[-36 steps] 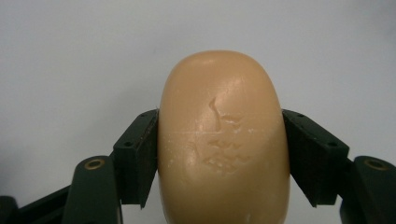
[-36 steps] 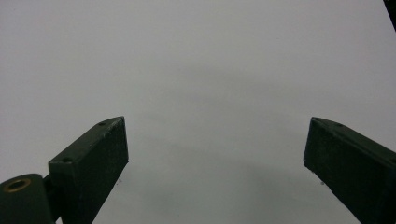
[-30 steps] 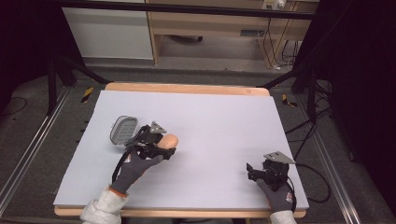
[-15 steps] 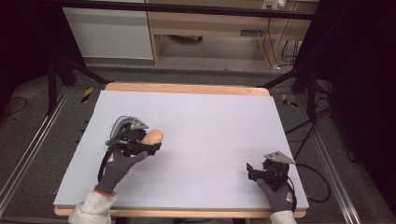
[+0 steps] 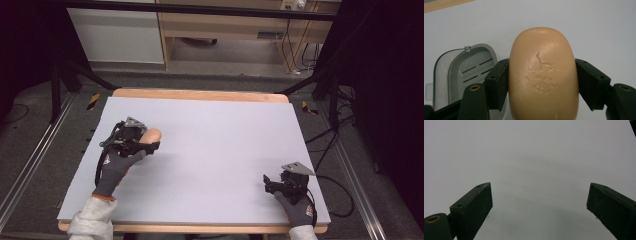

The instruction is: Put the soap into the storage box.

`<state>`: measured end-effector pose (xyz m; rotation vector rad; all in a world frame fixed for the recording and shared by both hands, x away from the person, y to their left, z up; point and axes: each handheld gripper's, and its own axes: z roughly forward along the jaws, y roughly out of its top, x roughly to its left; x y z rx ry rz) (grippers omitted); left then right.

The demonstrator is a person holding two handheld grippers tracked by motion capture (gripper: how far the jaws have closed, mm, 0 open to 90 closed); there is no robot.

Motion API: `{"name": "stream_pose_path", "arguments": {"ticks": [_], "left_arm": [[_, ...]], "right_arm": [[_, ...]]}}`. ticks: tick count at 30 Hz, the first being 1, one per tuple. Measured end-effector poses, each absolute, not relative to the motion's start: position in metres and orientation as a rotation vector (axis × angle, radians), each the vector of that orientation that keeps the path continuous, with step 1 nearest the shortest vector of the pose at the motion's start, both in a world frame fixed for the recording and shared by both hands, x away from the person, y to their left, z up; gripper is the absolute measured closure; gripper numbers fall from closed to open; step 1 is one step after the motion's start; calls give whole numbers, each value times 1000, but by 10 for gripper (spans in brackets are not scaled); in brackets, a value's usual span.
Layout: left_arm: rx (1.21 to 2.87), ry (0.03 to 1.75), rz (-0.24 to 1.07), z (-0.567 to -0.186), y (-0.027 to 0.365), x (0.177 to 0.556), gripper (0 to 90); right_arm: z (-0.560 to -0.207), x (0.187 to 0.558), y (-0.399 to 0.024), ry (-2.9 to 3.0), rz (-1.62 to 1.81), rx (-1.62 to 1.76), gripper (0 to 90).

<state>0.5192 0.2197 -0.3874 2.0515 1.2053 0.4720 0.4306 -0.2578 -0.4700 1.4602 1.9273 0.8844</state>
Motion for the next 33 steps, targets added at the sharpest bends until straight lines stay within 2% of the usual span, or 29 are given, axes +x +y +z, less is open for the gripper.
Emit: {"name": "stream_pose_path", "arguments": {"ticks": [22,33], "left_arm": [[1982,1352,504,-401,259,546,315],[1980,1395,521,-410,265,554,315]], "right_arm": [[-471,433,-255,1931,873,1469,65],[-471,433,-256,1932,868,1466,65]]}}
